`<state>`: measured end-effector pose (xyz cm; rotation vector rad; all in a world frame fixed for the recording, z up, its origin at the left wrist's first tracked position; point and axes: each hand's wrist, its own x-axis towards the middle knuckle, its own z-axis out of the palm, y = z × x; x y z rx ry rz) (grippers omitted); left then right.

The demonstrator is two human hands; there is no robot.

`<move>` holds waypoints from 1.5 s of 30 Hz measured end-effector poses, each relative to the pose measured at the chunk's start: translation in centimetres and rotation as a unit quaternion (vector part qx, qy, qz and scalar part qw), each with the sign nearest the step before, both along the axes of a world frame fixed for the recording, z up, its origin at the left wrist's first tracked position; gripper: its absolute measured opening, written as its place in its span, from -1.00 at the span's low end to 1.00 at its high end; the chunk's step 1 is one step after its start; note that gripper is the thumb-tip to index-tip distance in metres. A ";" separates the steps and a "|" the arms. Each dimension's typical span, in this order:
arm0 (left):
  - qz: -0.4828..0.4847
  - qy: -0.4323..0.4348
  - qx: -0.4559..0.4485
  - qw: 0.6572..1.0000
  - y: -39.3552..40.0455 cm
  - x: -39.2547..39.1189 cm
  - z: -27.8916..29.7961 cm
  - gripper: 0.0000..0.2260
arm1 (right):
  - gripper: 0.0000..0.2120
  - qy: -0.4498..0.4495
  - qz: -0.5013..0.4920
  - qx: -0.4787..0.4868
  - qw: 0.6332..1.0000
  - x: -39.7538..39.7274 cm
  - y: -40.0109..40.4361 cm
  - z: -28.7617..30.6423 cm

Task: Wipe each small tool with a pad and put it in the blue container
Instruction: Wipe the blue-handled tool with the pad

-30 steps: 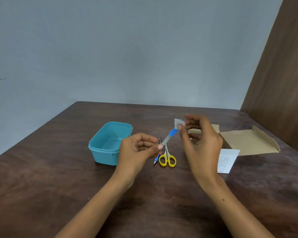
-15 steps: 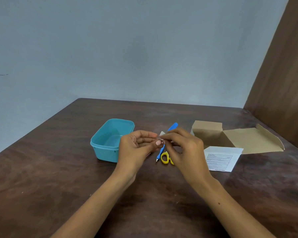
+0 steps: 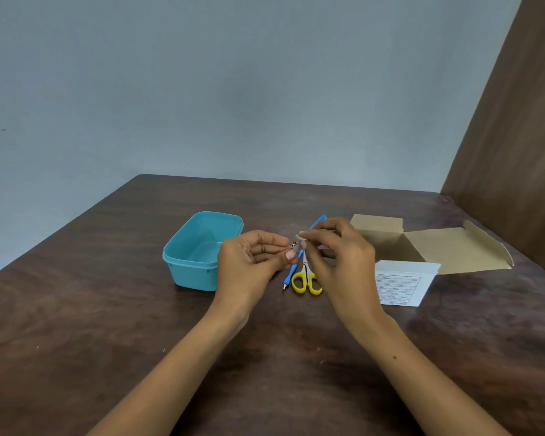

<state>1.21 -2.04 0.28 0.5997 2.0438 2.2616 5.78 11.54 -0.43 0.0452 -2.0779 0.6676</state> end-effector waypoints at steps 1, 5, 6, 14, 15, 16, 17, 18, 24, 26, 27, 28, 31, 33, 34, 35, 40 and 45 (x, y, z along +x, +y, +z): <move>0.000 0.001 -0.006 1.000 0.0 0.0 0.0 -0.84 | -0.89 0.001 -0.006 0.000 1.000 -0.1 0.1 0.0; -0.010 -0.020 0.023 0.999 0.1 0.0 -0.1 -0.85 | -0.90 -0.001 0.005 0.015 1.000 -0.2 -0.5 -0.6; -0.011 -0.026 0.029 0.999 0.0 -0.1 -0.1 -0.84 | -0.89 -0.004 0.012 0.018 1.000 -0.1 -0.7 -0.7; -0.014 -0.026 0.037 0.999 0.2 -0.1 -0.1 -0.85 | -0.90 0.023 -0.036 0.004 0.999 -0.5 -0.3 -0.3; -0.015 -0.026 0.041 0.999 0.2 -0.1 -0.1 -0.85 | -0.90 0.021 -0.031 0.004 0.999 -0.5 -0.4 -0.5; -0.016 -0.028 0.046 0.998 0.2 -0.1 -0.1 -0.85 | -0.90 0.019 -0.021 0.004 1.000 -0.4 -0.6 -0.6; -0.016 -0.032 0.054 0.998 0.1 -0.1 -0.1 -0.85 | -0.89 0.017 -0.009 0.006 1.000 -0.4 -0.9 -0.7; -0.017 -0.037 0.062 0.997 0.1 -0.2 -0.2 -0.85 | -0.88 0.016 0.001 0.008 1.000 -0.4 -1.1 -0.7; -0.005 -0.020 0.041 0.999 0.2 -0.1 0.0 -0.85 | -0.88 0.030 -0.044 0.002 0.999 -0.9 -0.3 0.0; -0.005 -0.015 0.034 0.999 0.2 -0.1 0.0 -0.85 | -0.88 0.027 -0.048 -0.002 0.998 -0.9 -0.2 0.0; -0.006 -0.014 0.034 0.999 0.2 0.0 0.0 -0.85 | -0.88 0.023 -0.050 -0.002 0.998 -0.9 -0.3 -0.1; -0.005 -0.013 0.035 0.999 0.2 -0.1 0.0 -0.85 | -0.88 0.018 -0.053 -0.001 0.998 -0.9 -0.4 -0.1; 0.001 -0.010 0.034 0.999 0.2 -0.2 -0.1 -0.85 | -0.88 0.014 -0.045 0.002 0.999 -0.8 -0.8 -0.5; -0.001 -0.011 0.038 0.999 0.1 -0.2 -0.1 -0.84 | -0.87 0.012 -0.014 -0.019 1.000 -0.7 -1.2 -0.7; -0.002 -0.012 0.042 0.999 0.0 -0.3 -0.1 -0.84 | -0.86 0.007 0.006 -0.038 0.999 -0.5 -1.4 -0.7; -0.001 -0.013 0.045 0.999 -0.1 -0.3 -0.2 -0.83 | -0.85 0.003 0.022 -0.056 0.998 -0.4 -1.6 -0.7; -0.004 -0.011 0.050 0.999 -0.1 -0.3 -0.1 -0.83 | -0.85 0.016 0.013 -0.076 0.997 -0.4 -1.2 -0.2; -0.006 0.004 0.034 0.999 0.0 -0.2 0.0 -0.84 | -0.87 0.027 -0.026 -0.056 0.998 -0.6 -0.6 0.0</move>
